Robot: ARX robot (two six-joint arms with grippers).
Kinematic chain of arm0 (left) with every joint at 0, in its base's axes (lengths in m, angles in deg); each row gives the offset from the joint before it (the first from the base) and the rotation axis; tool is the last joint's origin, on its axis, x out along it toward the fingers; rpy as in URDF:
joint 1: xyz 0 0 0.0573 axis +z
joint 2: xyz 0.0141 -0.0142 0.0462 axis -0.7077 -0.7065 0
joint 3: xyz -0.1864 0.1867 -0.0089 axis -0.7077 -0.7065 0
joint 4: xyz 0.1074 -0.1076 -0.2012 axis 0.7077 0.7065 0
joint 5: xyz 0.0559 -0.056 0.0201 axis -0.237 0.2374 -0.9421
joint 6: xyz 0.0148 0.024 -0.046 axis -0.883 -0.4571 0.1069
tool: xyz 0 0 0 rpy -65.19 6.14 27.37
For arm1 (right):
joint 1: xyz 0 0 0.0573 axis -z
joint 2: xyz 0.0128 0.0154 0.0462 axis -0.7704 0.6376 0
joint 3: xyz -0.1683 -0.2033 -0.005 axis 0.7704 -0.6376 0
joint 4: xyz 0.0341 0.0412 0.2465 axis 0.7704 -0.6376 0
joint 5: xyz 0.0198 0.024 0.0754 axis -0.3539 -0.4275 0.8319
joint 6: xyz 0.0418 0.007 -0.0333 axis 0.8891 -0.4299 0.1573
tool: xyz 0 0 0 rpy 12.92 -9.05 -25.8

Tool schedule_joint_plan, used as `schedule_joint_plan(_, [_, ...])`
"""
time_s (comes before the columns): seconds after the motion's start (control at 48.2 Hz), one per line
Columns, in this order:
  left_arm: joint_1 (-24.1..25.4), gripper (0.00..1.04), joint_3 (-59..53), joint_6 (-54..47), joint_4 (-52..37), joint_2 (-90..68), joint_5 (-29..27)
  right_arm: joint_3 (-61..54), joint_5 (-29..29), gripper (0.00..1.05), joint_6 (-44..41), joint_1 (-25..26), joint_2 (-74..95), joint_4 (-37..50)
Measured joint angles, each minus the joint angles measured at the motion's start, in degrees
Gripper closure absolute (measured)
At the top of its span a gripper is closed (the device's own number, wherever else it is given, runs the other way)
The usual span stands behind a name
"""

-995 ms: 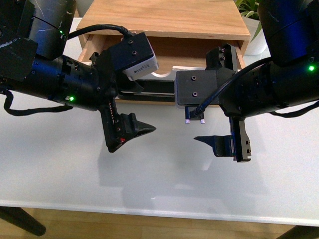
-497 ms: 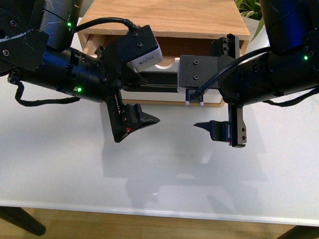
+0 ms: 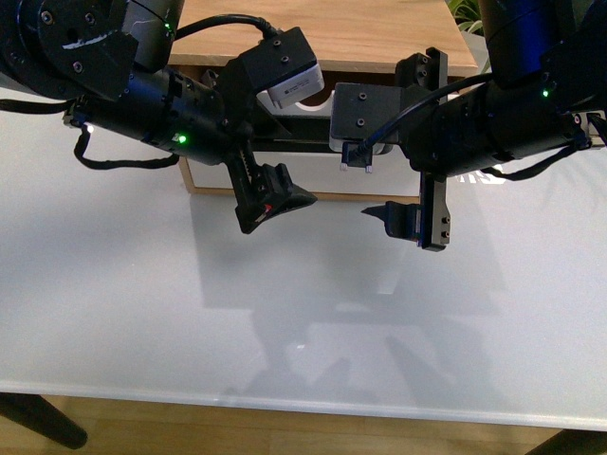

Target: Close drawer sideways

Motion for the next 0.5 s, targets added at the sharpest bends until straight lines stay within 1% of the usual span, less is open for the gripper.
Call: schedule_joint_plan(0.497, [0.52, 0.09, 8.66, 1.14, 2.08, -4.70, -0.66, 6.32, -1.27, 0.09, 0.72, 0.50, 4.07, -0.17])
